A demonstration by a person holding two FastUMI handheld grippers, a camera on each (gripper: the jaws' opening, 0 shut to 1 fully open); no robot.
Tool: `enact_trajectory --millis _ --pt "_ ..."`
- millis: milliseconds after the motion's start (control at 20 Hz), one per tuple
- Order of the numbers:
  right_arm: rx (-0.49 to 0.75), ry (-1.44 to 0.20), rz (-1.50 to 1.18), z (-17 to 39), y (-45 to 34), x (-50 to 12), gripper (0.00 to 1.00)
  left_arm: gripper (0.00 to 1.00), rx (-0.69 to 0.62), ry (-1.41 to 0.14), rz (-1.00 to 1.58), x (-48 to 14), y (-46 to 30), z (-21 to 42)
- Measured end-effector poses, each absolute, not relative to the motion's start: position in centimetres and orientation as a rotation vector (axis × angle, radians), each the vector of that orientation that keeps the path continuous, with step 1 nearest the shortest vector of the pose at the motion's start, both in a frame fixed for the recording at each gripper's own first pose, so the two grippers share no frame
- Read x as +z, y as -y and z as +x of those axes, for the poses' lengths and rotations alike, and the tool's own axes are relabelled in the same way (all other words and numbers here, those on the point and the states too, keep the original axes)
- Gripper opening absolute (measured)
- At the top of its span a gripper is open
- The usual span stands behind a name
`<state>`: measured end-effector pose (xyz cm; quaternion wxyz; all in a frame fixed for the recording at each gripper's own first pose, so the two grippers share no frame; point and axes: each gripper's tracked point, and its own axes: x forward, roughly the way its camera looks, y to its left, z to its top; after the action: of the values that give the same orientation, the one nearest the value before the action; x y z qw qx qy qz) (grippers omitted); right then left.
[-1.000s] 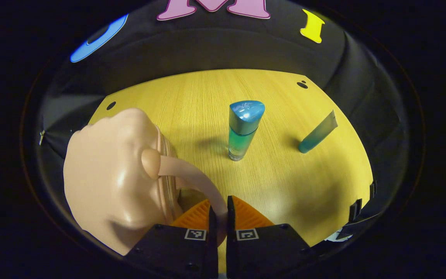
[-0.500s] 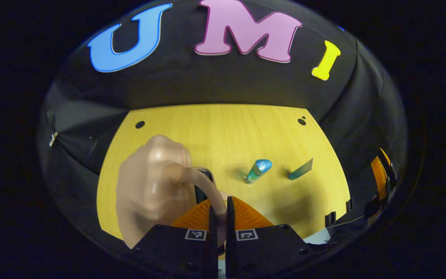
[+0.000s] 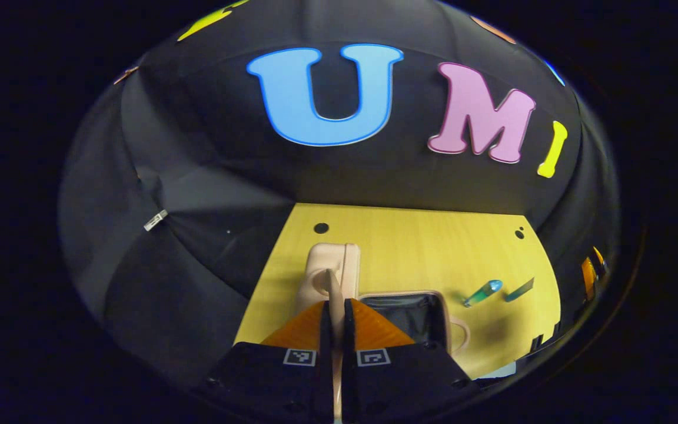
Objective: First open the suitcase, pack the skin care products into it, and then close the suitcase.
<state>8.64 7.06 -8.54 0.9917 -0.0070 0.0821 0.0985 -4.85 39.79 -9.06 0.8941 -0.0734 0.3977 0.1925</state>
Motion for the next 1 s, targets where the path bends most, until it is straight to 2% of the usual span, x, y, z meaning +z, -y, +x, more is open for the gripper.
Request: enact_trajectory --millis 200,250,400,650,900,950,1000 --pt "0.177 -0.148 -0.026 8.4 -12.5 -6.8 0.96 0.14 0.485 -0.891 -0.170 -16.3 -51.5 -8.1" --pt "0.177 -0.153 -0.036 8.3 -13.6 -6.7 0.96 0.10 0.499 -0.917 -0.193 -18.8 -53.8 -8.6" --pt "0.168 -0.162 -0.072 8.1 -16.0 -6.1 0.96 0.10 0.502 -1.009 -0.265 -26.6 -58.4 -9.0" --pt "0.123 -0.230 -0.068 7.5 -17.2 -7.1 0.97 0.11 0.496 -1.128 -0.371 -36.1 -60.5 -10.6" --pt "0.077 -0.257 -0.070 7.2 -17.1 -8.2 0.96 0.19 0.494 -1.164 -0.289 -39.2 -61.9 -10.9" --pt "0.073 -0.265 -0.064 7.2 -17.2 -8.6 0.96 0.23 0.497 -1.155 -0.290 -39.1 -62.1 -10.9" --pt "0.071 -0.267 -0.055 7.3 -17.5 -8.7 0.96 0.21 0.490 -1.131 -0.299 -39.0 -61.8 -10.7"
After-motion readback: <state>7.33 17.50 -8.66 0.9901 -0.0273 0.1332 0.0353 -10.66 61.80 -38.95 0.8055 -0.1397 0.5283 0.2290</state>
